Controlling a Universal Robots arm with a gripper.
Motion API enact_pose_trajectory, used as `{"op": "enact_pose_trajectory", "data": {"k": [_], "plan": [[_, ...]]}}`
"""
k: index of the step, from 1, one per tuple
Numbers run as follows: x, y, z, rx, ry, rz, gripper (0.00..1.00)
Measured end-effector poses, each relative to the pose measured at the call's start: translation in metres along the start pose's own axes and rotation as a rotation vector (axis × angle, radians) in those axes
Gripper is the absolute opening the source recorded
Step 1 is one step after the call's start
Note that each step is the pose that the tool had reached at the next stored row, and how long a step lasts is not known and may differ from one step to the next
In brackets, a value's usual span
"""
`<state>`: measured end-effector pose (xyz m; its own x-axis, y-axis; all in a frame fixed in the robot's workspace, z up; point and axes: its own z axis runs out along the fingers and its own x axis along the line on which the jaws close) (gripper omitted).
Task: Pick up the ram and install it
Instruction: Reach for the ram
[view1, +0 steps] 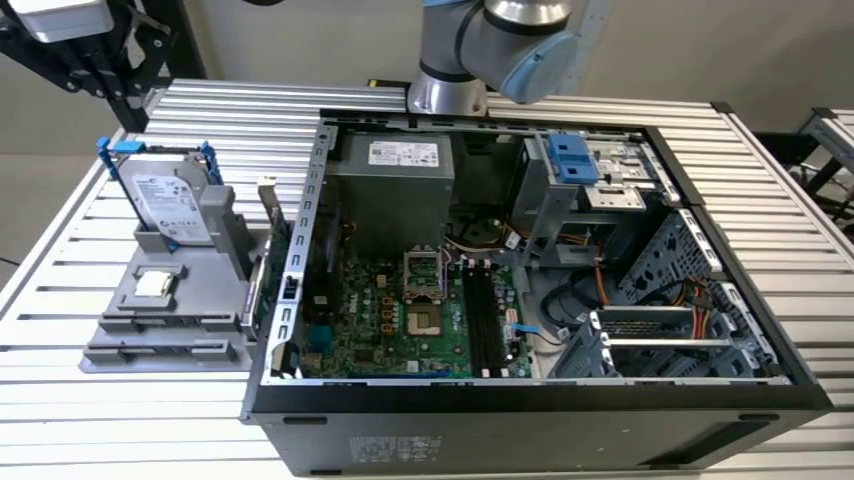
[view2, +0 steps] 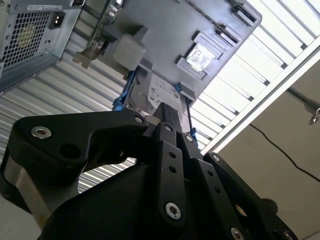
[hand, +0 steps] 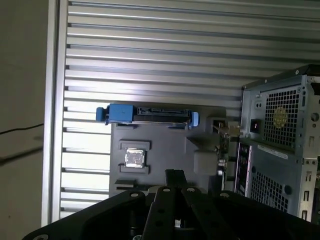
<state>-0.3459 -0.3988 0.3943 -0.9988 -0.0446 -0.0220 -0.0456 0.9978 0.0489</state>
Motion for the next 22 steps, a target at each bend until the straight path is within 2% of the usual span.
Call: {"op": "enact_pose_trajectory", "data": {"k": [16, 22], "plan": [[0.0274, 0.0012, -0.0006, 0.0, 0.0001, 0.0, 0.0], [0.0295, 0.0014, -0.0006, 0.0, 0.0, 0.0, 0.0]]}}
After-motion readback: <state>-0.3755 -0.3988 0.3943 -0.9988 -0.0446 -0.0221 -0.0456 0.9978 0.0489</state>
